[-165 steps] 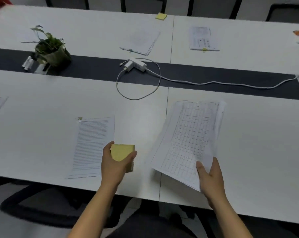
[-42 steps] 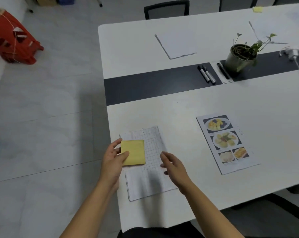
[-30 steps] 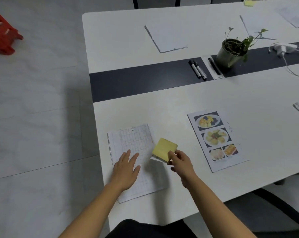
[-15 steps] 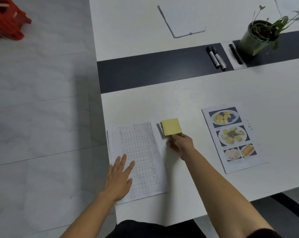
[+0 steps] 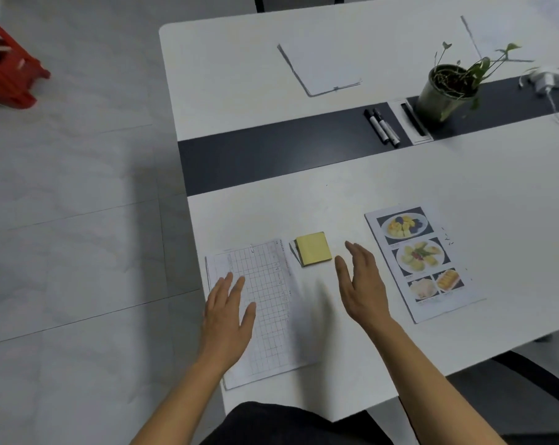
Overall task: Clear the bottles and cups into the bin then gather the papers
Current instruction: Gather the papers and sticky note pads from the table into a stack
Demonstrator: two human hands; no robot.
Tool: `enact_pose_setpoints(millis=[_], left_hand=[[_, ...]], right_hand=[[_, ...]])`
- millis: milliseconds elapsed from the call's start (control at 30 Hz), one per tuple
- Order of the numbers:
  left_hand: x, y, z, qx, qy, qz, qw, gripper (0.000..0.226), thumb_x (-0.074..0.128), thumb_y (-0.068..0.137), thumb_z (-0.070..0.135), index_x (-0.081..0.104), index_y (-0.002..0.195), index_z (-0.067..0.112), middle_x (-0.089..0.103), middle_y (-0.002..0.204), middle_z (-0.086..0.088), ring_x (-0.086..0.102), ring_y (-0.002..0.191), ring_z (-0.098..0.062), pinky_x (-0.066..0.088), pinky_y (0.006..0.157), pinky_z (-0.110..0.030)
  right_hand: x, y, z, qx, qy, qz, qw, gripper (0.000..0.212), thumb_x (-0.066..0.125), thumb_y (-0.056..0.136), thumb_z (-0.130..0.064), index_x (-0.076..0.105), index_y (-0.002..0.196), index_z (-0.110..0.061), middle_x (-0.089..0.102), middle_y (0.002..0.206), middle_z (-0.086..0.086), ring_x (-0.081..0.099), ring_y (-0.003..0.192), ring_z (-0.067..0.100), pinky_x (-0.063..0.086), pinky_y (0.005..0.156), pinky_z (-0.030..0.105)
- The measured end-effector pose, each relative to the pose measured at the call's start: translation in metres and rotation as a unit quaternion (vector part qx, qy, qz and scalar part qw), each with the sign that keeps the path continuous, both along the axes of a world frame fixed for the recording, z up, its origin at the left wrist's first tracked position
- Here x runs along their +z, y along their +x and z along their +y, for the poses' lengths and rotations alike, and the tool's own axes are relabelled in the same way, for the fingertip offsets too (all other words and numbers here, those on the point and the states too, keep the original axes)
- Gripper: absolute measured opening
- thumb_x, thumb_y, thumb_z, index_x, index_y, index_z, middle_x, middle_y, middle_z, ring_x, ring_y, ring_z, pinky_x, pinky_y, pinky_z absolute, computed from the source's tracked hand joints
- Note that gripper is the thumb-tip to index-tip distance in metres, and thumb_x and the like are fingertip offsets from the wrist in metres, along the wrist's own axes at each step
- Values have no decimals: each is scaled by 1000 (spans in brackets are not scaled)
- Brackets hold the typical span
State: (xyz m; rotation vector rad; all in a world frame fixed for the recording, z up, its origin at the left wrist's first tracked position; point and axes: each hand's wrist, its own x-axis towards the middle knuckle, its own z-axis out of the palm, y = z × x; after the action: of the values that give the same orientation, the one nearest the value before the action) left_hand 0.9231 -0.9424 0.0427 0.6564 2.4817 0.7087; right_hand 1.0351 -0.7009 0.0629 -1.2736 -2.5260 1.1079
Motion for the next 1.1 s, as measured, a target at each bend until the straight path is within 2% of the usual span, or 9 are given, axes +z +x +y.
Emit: enact_pose_setpoints(millis=[133,200,267,367,467,667,767,967,1100], left_hand=[[59,2,0,103,148,-119,976,55,52,99,37,34,150,33,37,149,17,38,133,-5,34,110,-30],[78,9,0,141,214,-175,951,50,56,97,30,41,145,33,48,139,19,49,121,3,40,97,-22],[88,19,2,152,248,-198,936,47,59,96,25,47,141,29,57,131,19,54,118,3,43,95,-23],[89,34,18,132,238,-251,929,43,61,95,22,51,137,28,62,124,17,58,116,-3,46,104,-40],[92,60,46,73,212,-268,937,42,62,96,22,51,134,32,62,121,17,58,117,-8,46,106,-46],[126,147,109,-41,233,-228,944,44,62,95,25,49,137,31,63,125,10,60,115,-13,50,101,-48],[137,209,134,-96,242,-202,944,45,62,95,25,48,137,31,62,126,8,60,115,-15,52,99,-47],[133,358,174,-120,225,-203,945,44,64,94,23,50,135,33,61,127,9,60,115,-12,51,100,-49],[136,432,204,-153,199,-203,946,46,64,94,24,49,136,34,59,130,11,59,115,-8,51,100,-44]], right_hand=[[48,53,-31,-82,-41,108,990,50,46,101,-43,39,149,-28,45,145,-13,45,131,3,40,106,26],[64,86,-51,-145,-82,143,976,54,51,98,-41,36,149,-32,47,140,-22,49,126,-5,42,98,19],[71,123,-69,-215,-107,168,956,56,58,97,-32,36,148,-33,50,138,-24,51,123,-8,43,95,17],[71,184,-87,-316,-137,195,918,61,65,94,-16,39,146,-34,56,136,-18,56,121,-2,47,96,25],[74,241,-94,-381,-158,199,889,64,67,92,-14,38,147,-32,57,135,-12,59,118,4,49,98,30],[97,347,-82,-445,-102,265,849,57,66,92,-11,45,142,-29,60,131,-9,61,117,7,46,89,21],[94,408,-68,-457,-74,289,838,53,66,92,-12,48,138,-31,61,129,-11,62,115,6,51,85,19],[82,537,-34,-477,-90,303,820,48,67,93,-12,53,136,-27,61,128,-11,62,112,2,46,80,14],[90,601,2,-480,-91,299,820,45,68,92,-15,55,132,-31,62,126,-14,62,109,-3,45,79,11]])
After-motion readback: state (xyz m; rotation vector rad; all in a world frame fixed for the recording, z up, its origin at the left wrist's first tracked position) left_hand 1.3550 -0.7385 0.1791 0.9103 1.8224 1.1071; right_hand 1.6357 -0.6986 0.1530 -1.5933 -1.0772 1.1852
